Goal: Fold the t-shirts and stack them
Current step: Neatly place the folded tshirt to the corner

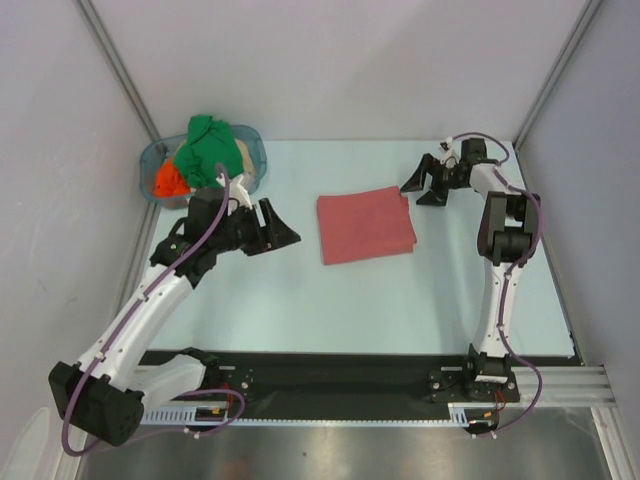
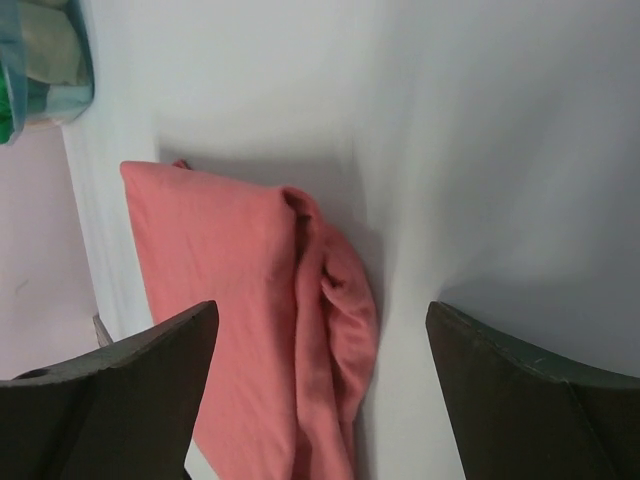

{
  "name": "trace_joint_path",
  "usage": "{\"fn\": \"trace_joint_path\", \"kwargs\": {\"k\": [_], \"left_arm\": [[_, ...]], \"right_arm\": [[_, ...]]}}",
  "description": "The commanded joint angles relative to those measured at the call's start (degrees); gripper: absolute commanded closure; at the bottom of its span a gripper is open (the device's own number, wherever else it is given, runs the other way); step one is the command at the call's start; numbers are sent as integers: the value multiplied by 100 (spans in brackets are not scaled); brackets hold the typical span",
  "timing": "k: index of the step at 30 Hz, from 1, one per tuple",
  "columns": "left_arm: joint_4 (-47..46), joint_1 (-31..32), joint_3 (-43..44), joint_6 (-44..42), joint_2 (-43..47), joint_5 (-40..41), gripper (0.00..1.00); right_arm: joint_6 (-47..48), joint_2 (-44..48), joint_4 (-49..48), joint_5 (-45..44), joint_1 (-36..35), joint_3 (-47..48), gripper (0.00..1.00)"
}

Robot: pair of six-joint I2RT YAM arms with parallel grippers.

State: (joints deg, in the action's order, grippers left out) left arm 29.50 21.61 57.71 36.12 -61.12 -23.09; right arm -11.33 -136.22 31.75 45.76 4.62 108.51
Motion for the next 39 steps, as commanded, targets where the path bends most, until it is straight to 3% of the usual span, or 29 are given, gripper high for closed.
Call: {"fn": "trace_joint_path", "kwargs": {"k": [1,6,14,17,21,23,33,39], "left_arm": [[4,2,-198,-35,232,-292,30],[-58,2,-191,-8,285,-257,30],[-84,-16,-32,-26,276,-319,30],[-181,-34,-172,18,311,-345,29],[-242,-60,-339,106,312,-459,30],[-278,-69,-392,141,329,-512,30],[-839,-78,-945,352,592,-626,30],[-1034,-78,-1561,519,715,-592,30]], "right_arm": [[123,-202,-143,188,-304,443,8],[-18,-405,-160,170,-601,417,10],[-106,-45,-248,47,-586,-304,29],[-132,-123,-161,117,-506,-217,46],[-71,-185,111,162,-313,55,86],[-10,-185,296,-13,-287,204,100],[966,149,1070,-1497,152,565,100],[975,-940,1765,-3219,636,2682,100]]}}
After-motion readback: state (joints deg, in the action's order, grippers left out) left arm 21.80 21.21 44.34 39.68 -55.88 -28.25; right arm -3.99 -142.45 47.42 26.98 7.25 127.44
